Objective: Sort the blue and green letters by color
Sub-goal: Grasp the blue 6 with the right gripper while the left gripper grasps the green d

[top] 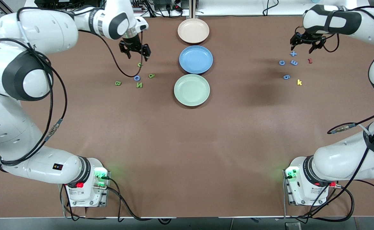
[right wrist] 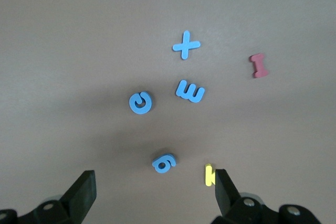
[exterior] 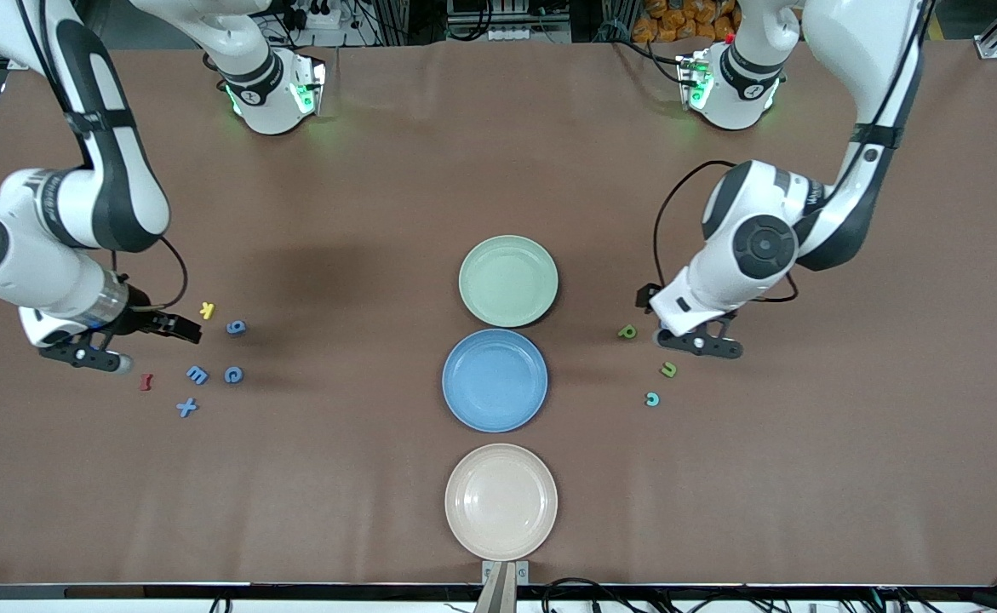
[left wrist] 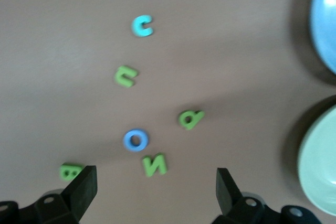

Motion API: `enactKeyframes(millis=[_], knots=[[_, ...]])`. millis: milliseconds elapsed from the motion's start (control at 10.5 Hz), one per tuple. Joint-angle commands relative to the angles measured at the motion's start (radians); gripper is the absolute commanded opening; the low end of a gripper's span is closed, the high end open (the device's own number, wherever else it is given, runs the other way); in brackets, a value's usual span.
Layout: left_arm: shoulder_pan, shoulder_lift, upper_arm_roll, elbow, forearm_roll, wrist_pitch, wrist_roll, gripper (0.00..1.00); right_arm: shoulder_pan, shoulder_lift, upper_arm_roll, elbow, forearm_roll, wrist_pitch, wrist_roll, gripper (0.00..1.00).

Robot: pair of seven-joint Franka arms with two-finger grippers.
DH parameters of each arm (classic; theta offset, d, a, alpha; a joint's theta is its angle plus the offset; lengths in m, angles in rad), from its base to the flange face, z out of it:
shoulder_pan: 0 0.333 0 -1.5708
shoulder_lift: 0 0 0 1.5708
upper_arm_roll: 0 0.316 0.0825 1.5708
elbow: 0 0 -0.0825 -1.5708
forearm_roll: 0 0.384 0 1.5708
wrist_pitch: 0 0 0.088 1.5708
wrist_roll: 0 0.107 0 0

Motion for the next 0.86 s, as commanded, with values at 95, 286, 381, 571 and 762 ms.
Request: enactKeyframes(millis=[95, 286, 381, 571, 762], knots=[[-0.04, 0.063, -0.037, -0.028, 0.023, 0.172, 0.108, 1.0, 0.0, 0.072, 0.005, -0.118, 0.077, 0.182, 0.005, 1.0], [-0.069, 0.105, -0.037, -0.02, 0.027, 0.226, 0.174, 1.0, 0.0, 0.092, 0.008, -0.155, 0.089, 0.205, 0.008, 1.0], [-0.07, 0.129, -0.037, -0.017, 0.046, 0.25, 0.182, 1.0, 0.001, 0.108, 0.008, -0.184, 0.106, 0.259, 0.008, 1.0], [-0.052, 0.189, -0.037, -0.005, 0.132, 0.302, 0.203, 1.0, 0.009, 0.132, 0.008, -0.199, 0.112, 0.289, 0.011, 1.0], [-0.069, 0.258, -0.037, 0.063, 0.155, 0.302, 0.342, 1.0, 0.024, 0.148, 0.009, -0.199, 0.11, 0.292, 0.055, 1.0]])
